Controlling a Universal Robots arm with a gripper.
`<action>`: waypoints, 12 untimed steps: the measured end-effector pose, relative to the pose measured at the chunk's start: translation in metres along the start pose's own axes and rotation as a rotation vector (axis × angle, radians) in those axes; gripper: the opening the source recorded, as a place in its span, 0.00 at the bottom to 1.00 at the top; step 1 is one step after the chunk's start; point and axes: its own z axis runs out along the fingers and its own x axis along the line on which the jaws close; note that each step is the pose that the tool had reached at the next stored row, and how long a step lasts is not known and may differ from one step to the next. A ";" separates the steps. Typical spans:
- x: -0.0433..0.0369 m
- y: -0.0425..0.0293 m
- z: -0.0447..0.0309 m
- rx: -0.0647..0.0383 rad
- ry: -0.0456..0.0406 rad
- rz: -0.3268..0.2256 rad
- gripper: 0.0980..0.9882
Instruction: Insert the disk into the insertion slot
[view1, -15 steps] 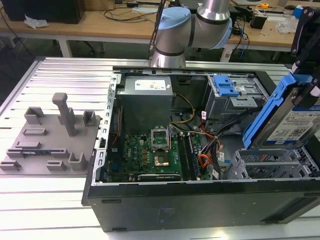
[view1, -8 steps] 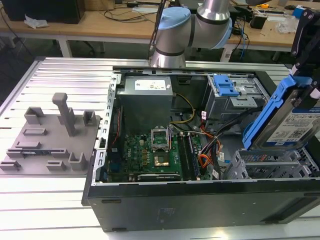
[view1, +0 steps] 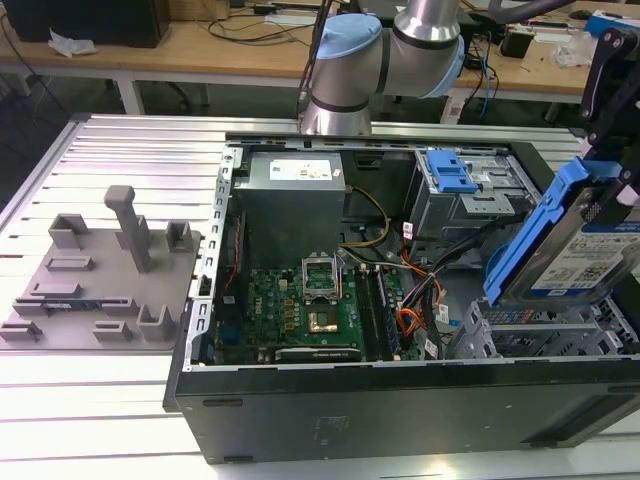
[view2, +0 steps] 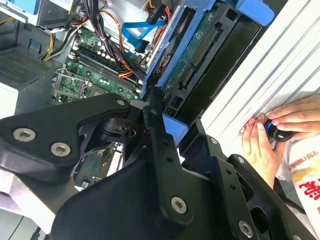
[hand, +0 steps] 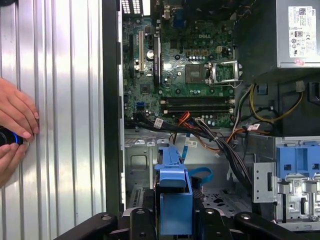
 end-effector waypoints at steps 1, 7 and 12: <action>0.0003 0.0000 0.0005 0.000 -0.0002 0.000 0.30; 0.0022 -0.0013 0.0038 -0.003 0.0001 0.000 0.30; 0.0026 -0.0022 0.0061 -0.005 0.0001 0.000 0.30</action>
